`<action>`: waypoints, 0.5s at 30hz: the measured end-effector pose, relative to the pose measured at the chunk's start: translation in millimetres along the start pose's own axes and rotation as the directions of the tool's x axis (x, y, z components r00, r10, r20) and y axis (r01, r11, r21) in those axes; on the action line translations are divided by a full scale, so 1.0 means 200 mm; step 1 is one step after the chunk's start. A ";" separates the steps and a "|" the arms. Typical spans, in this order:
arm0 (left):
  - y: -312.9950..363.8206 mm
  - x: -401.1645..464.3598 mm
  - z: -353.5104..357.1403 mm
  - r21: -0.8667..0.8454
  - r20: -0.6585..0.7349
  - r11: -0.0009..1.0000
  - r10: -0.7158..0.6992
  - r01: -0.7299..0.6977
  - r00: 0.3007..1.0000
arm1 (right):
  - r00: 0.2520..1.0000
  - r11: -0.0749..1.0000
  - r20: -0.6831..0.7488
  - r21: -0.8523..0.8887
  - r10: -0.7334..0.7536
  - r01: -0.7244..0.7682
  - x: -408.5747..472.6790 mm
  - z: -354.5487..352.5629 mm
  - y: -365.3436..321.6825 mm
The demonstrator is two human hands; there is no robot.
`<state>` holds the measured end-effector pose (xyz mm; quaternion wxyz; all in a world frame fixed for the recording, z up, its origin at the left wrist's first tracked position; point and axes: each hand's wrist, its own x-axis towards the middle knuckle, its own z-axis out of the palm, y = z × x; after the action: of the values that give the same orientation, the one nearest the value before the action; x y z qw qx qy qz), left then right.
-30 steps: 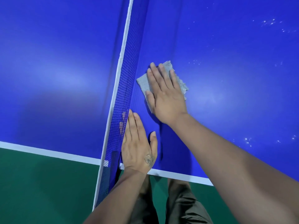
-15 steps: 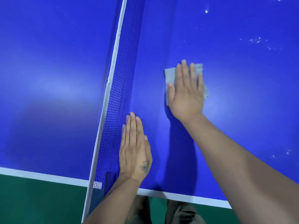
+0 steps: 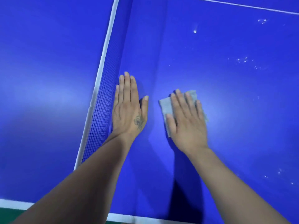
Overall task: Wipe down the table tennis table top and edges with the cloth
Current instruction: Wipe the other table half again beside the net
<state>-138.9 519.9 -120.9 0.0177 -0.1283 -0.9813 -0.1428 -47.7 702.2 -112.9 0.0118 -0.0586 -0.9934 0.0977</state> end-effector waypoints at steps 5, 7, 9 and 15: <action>-0.01 0.02 0.03 0.125 0.060 0.992 0.022 -0.030 0.998 | 0.990 0.990 0.018 -0.020 0.140 -0.139 0.26 -0.02 0.15; -0.01 0.03 0.03 0.104 0.039 0.994 0.020 -0.024 0.999 | 0.979 0.979 0.006 -0.014 0.206 -0.206 0.42 0.00 0.13; -0.01 0.03 0.03 0.095 0.037 0.995 0.031 -0.035 0.999 | 0.970 0.970 0.001 -0.015 0.243 -0.243 0.57 0.03 0.07; -0.02 0.05 0.03 0.061 0.025 0.997 0.036 -0.038 0.999 | 0.996 0.997 -0.040 -0.027 0.075 -0.076 0.71 0.09 -0.22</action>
<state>-149.1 520.3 -127.2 0.0124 -0.1474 -0.9828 -0.1109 -194.9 673.6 -120.4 0.0263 -0.0983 -0.9914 0.0827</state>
